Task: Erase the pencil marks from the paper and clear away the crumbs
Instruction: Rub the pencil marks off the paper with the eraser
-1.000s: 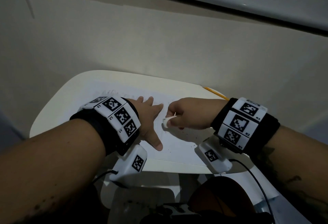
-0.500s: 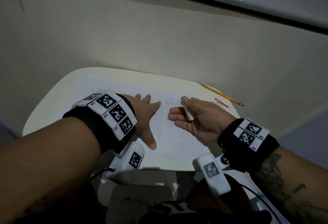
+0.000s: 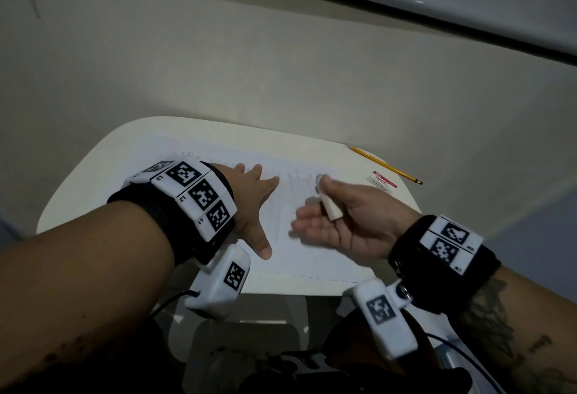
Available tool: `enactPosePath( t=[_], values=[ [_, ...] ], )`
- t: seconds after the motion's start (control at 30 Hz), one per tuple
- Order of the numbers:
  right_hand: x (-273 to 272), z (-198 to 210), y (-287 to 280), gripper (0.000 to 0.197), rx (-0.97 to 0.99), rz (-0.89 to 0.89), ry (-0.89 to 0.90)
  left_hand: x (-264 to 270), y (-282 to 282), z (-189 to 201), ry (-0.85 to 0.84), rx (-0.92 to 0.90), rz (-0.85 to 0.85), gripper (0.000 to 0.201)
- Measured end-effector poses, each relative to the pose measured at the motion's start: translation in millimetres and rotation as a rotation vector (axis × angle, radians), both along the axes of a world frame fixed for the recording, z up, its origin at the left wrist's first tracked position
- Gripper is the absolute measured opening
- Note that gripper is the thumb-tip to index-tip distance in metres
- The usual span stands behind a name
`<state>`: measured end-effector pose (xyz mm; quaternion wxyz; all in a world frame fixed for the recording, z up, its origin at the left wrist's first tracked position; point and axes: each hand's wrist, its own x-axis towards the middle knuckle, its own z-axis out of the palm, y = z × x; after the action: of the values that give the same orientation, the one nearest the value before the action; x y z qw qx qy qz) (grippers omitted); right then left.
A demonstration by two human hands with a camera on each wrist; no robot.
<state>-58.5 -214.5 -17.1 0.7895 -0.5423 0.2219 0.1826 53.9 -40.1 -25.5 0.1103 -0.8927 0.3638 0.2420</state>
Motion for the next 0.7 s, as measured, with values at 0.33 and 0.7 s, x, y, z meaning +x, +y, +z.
enactPosePath(
  t=[0.33,0.7],
  values=[
    [6,0,-31,0.021,-0.145,-0.208,-0.046,-4,0,4,-0.018,0.016,-0.002,0.141],
    [-6,-4,8,0.029,-0.041,0.359,0.123,-3,-1,2,-0.01,0.015,0.011,0.143]
  ],
)
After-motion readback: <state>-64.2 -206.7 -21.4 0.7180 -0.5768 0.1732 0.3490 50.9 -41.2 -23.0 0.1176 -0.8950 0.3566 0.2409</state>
